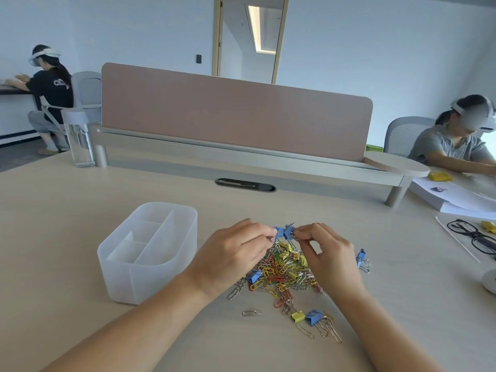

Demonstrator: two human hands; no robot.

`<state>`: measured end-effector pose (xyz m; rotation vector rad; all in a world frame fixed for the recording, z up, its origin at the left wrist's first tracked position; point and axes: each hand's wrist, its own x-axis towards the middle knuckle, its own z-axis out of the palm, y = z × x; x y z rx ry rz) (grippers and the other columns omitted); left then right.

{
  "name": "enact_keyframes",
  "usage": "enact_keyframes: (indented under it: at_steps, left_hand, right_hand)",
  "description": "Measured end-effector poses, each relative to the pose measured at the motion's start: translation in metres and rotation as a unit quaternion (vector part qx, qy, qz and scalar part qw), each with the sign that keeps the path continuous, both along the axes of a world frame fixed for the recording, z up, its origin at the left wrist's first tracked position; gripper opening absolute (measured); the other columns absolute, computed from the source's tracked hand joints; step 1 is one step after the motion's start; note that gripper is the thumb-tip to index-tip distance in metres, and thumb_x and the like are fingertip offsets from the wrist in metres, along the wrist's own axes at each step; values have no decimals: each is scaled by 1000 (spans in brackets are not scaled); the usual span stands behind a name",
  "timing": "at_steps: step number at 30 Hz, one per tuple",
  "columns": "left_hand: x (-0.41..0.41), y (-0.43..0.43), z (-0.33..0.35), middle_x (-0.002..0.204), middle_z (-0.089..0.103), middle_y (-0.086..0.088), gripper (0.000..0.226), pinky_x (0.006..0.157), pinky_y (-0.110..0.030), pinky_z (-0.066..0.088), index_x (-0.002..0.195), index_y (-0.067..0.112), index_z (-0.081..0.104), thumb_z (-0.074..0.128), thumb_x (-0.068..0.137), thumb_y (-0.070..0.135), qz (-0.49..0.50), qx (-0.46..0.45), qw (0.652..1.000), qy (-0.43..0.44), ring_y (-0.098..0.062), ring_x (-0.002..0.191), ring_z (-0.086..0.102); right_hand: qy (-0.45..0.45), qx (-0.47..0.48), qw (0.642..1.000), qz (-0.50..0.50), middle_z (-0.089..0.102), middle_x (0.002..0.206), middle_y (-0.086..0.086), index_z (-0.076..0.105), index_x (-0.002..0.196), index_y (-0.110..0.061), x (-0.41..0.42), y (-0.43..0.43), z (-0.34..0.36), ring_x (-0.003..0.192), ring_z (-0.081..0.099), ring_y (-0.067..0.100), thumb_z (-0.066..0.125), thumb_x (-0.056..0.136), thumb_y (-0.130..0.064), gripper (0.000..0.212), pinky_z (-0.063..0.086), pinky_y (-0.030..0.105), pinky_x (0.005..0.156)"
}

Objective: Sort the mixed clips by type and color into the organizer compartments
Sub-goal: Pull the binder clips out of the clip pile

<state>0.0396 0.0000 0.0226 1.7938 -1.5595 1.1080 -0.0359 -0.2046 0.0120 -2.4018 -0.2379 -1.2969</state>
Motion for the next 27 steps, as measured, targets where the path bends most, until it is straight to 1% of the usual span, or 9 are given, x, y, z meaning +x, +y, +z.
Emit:
enact_keyframes:
  at_steps: [4, 7, 8, 11, 15, 17, 19, 24, 27]
  left_hand:
    - [-1, 1, 2, 94, 68, -4, 6, 74, -20, 54, 86, 5, 74, 70, 86, 1, 11, -10, 1000, -13, -10, 86, 62]
    - [1, 0, 2, 94, 68, -3, 10, 72, -24, 55, 78, 7, 71, 68, 87, 3, 21, -42, 999, 26, -11, 83, 64]
    - [2, 0, 1, 95, 68, -2, 10, 72, -24, 55, 76, 7, 70, 69, 85, 3, 24, -55, 997, 53, -12, 83, 65]
    - [2, -2, -3, 93, 70, 5, 8, 74, -22, 54, 74, 9, 72, 75, 79, 4, 38, -102, 979, 170, -4, 84, 65]
    - [-4, -9, -3, 85, 71, 10, 13, 66, -11, 50, 72, 11, 74, 82, 72, 1, 24, -153, 938, 310, -1, 69, 63]
    - [-7, -14, -1, 84, 72, 10, 13, 65, -11, 51, 72, 11, 75, 81, 72, 0, 15, -158, 926, 342, -3, 69, 64]
    - [-10, -20, 3, 83, 72, 11, 12, 66, -13, 52, 73, 11, 76, 81, 73, 1, 9, -149, 913, 380, -3, 72, 66]
    - [-12, -52, 18, 78, 73, 10, 8, 69, -18, 55, 73, 15, 78, 79, 74, 7, 19, -85, 891, 445, 1, 74, 67]
    - [-13, -83, 27, 77, 74, 9, 5, 70, -20, 56, 72, 16, 78, 78, 74, 12, 26, -57, 870, 489, 1, 72, 68]
  right_hand:
    - [-8, 11, 1000, 7, 71, 88, -3, 70, 83, -8, 0, 2, 0, 82, 67, 5, 73, 79, 5, 14, 55, 18, 70]
    - [50, 135, 989, 24, 72, 80, -8, 69, 78, -11, 0, 4, -3, 78, 68, 2, 74, 81, 0, 12, 54, 16, 71]
    - [94, 214, 972, 29, 72, 76, -7, 68, 77, -11, 1, 4, -2, 76, 69, 5, 75, 81, -3, 12, 55, 18, 71]
    - [189, 435, 875, 96, 73, 75, 8, 66, 77, -3, 5, 2, 0, 69, 69, 20, 76, 78, 0, 10, 58, 27, 68]
    - [216, 582, 759, 194, 68, 74, 16, 67, 81, 4, 6, -4, 3, 64, 66, 21, 73, 70, -6, 16, 58, 24, 64]
    - [226, 608, 731, 214, 65, 72, 13, 68, 80, 2, 5, -7, 6, 61, 64, 17, 71, 69, -7, 15, 57, 21, 60]
    - [226, 596, 740, 213, 66, 72, 12, 69, 82, 2, 1, -12, 13, 60, 62, 16, 70, 70, -7, 15, 56, 21, 59]
    - [112, 481, 867, 61, 73, 72, 3, 72, 82, -2, -21, -51, 31, 57, 60, 11, 71, 81, -1, 1, 51, 18, 55]
    - [76, 441, 893, -35, 73, 70, -2, 74, 81, -10, -40, -86, 24, 53, 56, 5, 71, 83, -4, 7, 47, 13, 54]
